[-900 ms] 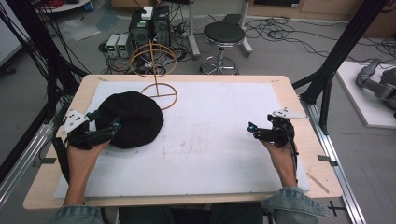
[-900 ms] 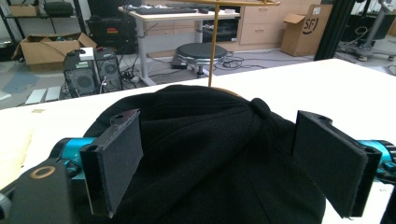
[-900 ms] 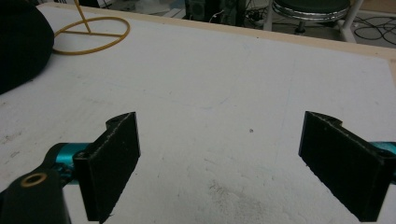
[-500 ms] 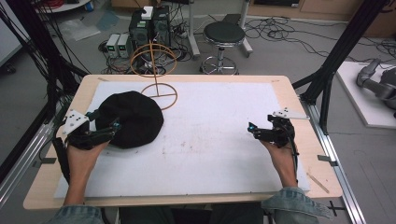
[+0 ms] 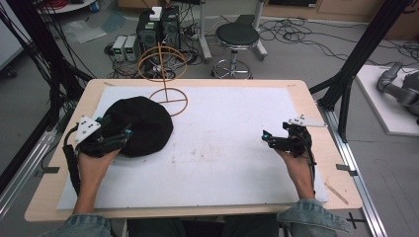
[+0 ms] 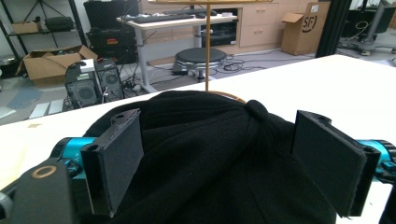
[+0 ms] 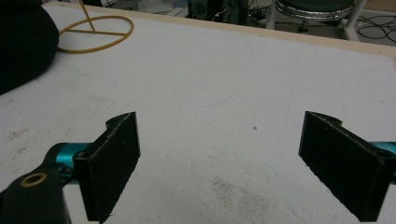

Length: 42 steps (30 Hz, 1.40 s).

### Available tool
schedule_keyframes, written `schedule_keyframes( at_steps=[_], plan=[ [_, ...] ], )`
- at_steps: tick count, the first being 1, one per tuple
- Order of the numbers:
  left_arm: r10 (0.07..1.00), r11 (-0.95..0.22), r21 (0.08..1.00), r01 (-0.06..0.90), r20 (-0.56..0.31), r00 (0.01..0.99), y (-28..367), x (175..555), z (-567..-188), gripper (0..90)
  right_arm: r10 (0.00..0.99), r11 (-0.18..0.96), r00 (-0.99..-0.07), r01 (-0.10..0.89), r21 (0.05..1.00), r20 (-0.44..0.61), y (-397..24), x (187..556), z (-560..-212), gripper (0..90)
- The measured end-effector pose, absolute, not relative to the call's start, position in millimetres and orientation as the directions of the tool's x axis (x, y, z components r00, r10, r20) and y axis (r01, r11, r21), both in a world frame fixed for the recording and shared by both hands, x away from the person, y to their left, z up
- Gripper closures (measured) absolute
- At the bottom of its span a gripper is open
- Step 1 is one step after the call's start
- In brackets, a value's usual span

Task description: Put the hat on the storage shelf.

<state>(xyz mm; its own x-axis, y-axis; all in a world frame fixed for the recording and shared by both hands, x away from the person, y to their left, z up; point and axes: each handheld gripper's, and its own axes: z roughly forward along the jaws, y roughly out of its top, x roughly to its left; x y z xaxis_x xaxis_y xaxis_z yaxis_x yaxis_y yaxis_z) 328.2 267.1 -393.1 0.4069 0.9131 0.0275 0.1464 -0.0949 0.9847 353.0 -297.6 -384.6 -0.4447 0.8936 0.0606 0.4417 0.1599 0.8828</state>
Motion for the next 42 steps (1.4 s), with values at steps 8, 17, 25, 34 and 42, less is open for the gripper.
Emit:
schedule_keyframes(
  at_steps=[8, 17, 25, 34, 42],
  plan=[
    [0.905, -0.103, 0.985, 0.138, 0.036, 0.423, 261, 340, -399, 18.4, 0.892, 0.16, -0.447, 0.446, 0.881, 0.064, -299, 349, -386, 12.3],
    [0.897, -0.162, 0.981, 0.111, 0.099, 0.43, 254, 352, -403, 18.7, 0.893, 0.155, -0.444, 0.453, 0.878, 0.071, -302, 347, -387, 12.3],
    [0.893, -0.185, 0.976, 0.112, 0.119, 0.434, 253, 360, -409, 18.6, 0.893, 0.155, -0.443, 0.461, 0.874, 0.075, -301, 348, -390, 12.3],
    [0.89, -0.247, 0.957, 0.153, 0.161, 0.427, 246, 366, -418, 19.9, 0.893, 0.149, -0.443, 0.468, 0.871, 0.085, -302, 348, -390, 12.3],
    [0.872, -0.264, 0.948, 0.176, 0.156, 0.464, 245, 368, -422, 37.8, 0.891, 0.153, -0.446, 0.468, 0.871, 0.083, -301, 348, -390, 12.3]
  ],
)
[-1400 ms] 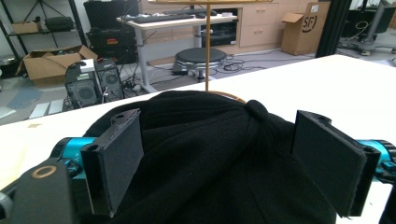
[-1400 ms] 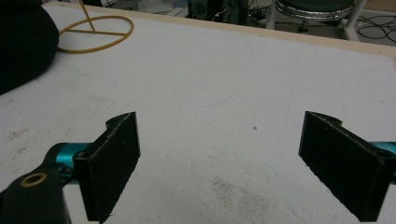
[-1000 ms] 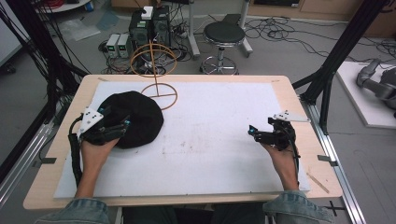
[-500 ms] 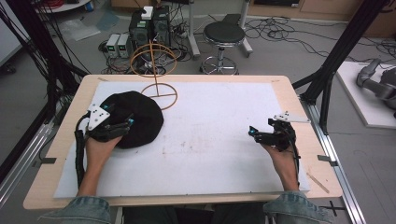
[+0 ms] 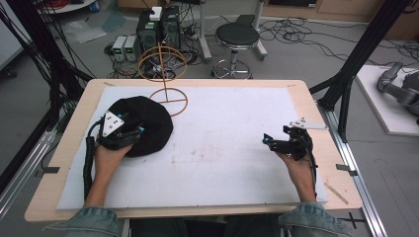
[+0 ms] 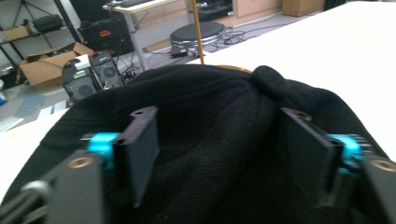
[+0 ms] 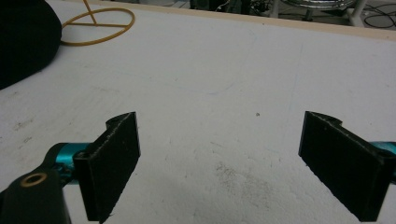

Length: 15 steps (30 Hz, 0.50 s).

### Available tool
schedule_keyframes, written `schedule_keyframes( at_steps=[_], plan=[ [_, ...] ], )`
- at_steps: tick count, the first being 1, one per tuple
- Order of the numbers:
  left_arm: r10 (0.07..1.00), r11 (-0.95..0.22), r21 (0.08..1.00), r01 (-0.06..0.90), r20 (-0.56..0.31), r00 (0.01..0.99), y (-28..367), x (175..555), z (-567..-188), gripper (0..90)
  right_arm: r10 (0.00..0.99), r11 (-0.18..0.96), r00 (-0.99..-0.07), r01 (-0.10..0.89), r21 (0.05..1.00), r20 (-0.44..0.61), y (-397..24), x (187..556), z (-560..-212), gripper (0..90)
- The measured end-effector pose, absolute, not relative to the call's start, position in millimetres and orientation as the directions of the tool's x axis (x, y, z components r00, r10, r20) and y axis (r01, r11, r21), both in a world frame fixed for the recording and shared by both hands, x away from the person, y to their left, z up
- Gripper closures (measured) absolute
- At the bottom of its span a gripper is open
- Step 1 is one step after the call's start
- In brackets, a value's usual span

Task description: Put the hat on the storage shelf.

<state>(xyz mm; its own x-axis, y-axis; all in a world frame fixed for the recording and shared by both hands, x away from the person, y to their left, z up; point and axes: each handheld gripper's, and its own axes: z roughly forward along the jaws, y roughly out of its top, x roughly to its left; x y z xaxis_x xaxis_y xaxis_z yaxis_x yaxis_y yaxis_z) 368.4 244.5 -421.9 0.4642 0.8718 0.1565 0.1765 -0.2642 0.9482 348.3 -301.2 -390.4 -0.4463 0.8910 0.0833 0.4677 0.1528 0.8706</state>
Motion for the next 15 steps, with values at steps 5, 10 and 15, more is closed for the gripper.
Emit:
schedule_keyframes(
  at_steps=[5, 10, 15],
  plan=[
    [0.853, -0.295, 0.941, 0.166, 0.181, 0.49, 242.9, 368.0, -423.1, 52.9, 0.892, 0.148, -0.444, 0.468, 0.871, 0.087, -301.7, 348.2, -390.4, 12.3],
    [0.84, -0.312, 0.935, 0.166, 0.19, 0.509, 244.3, 367.3, -423.4, 71.6, 0.891, 0.151, -0.445, 0.469, 0.87, 0.085, -302.1, 348.3, -390.6, 12.3],
    [0.832, -0.341, 0.932, 0.121, 0.239, 0.501, 245.6, 363.3, -421.3, 82.3, 0.892, 0.15, -0.443, 0.468, 0.871, 0.084, -302.2, 348.2, -390.4, 12.3]
  ],
)
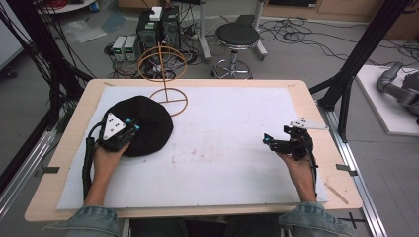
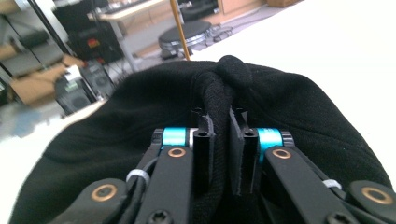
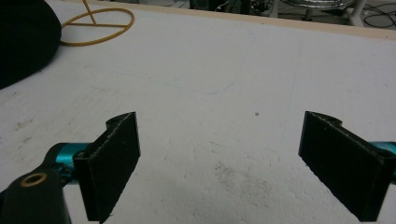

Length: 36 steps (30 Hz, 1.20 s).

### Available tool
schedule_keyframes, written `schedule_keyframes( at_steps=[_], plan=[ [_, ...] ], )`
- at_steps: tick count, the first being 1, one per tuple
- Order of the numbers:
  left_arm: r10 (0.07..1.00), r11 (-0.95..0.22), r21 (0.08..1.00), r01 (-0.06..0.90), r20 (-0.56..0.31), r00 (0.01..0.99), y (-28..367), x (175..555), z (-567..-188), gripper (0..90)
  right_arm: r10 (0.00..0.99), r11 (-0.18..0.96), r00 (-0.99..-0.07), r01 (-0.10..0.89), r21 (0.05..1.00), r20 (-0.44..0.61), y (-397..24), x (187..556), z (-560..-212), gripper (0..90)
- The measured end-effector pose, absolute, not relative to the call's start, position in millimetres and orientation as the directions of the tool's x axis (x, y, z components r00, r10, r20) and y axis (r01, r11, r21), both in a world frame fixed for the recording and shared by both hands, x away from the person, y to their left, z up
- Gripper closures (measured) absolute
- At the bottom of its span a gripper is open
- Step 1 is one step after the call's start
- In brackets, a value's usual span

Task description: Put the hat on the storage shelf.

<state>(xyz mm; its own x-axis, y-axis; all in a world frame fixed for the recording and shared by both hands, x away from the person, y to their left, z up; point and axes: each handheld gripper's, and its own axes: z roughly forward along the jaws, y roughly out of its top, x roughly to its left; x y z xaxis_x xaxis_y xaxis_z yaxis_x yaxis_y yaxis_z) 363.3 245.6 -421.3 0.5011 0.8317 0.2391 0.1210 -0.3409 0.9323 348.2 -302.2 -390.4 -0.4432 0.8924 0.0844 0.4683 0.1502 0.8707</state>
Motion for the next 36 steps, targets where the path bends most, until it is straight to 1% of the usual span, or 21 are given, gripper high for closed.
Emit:
schedule_keyframes(
  at_steps=[3, 12, 18, 29, 36],
  plan=[
    [0.83, -0.35, 0.932, 0.096, 0.261, 0.494, 247, 360, -418, 83.7, 0.892, 0.147, -0.444, 0.468, 0.871, 0.088, -302, 348, -390, 12.3],
    [0.84, -0.307, 0.951, 0.042, 0.25, 0.482, 258, 351, -405, 85.0, 0.893, 0.141, -0.44, 0.468, 0.873, 0.092, -304, 347, -389, 12.3],
    [0.844, -0.307, 0.951, 0.036, 0.255, 0.472, 261, 348, -397, 85.1, 0.893, 0.14, -0.441, 0.46, 0.877, 0.089, -306, 347, -389, 12.4],
    [0.872, -0.258, 0.966, -0.021, 0.242, 0.426, 274, 335, -373, 85.2, 0.894, 0.128, -0.437, 0.458, 0.88, 0.098, -308, 347, -387, 12.4],
    [0.876, -0.251, 0.967, -0.053, 0.25, 0.411, 281, 328, -360, 85.2, 0.897, 0.117, -0.43, 0.458, 0.881, 0.104, -309, 345, -385, 12.4]
  ],
)
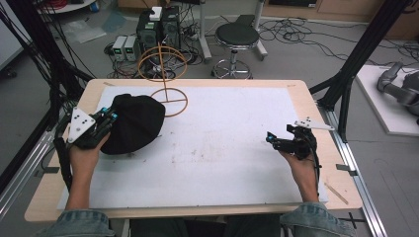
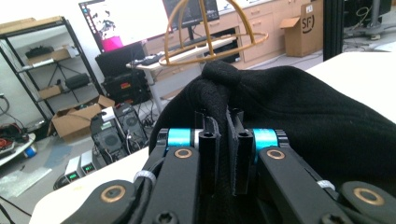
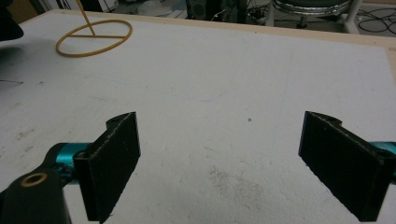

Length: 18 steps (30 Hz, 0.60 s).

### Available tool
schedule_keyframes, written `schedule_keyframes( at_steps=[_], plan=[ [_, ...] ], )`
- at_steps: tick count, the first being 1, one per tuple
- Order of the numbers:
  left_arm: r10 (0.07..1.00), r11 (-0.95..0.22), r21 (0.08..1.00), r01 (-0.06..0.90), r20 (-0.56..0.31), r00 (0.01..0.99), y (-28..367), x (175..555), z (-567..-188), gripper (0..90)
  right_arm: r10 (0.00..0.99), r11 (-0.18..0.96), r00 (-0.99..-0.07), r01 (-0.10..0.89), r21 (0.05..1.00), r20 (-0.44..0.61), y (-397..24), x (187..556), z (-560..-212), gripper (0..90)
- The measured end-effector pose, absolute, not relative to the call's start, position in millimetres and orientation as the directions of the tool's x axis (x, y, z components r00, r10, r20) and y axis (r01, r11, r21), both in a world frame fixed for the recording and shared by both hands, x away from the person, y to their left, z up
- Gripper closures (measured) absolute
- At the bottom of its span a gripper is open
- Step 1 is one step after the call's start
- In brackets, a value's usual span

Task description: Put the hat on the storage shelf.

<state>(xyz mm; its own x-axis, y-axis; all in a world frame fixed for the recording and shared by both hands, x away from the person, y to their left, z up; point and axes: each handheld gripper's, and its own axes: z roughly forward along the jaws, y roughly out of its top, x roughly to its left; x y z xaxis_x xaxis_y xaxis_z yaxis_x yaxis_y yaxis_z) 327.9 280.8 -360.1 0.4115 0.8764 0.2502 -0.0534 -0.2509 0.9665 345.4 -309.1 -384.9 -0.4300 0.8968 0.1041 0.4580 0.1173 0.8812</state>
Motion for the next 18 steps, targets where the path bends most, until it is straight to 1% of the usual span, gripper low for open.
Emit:
schedule_keyframes(
  at_steps=[6, 18],
  plan=[
    [0.876, -0.253, 0.965, -0.075, 0.261, 0.406, 285, 323, -350, 85.2, 0.896, 0.118, -0.432, 0.456, 0.882, 0.103, -309, 345, -384, 12.4],
    [0.885, -0.243, 0.961, -0.13, 0.275, 0.377, 299, 319, -314, 85.2, 0.895, 0.115, -0.434, 0.452, 0.884, 0.106, -309, 345, -383, 12.4]
  ],
)
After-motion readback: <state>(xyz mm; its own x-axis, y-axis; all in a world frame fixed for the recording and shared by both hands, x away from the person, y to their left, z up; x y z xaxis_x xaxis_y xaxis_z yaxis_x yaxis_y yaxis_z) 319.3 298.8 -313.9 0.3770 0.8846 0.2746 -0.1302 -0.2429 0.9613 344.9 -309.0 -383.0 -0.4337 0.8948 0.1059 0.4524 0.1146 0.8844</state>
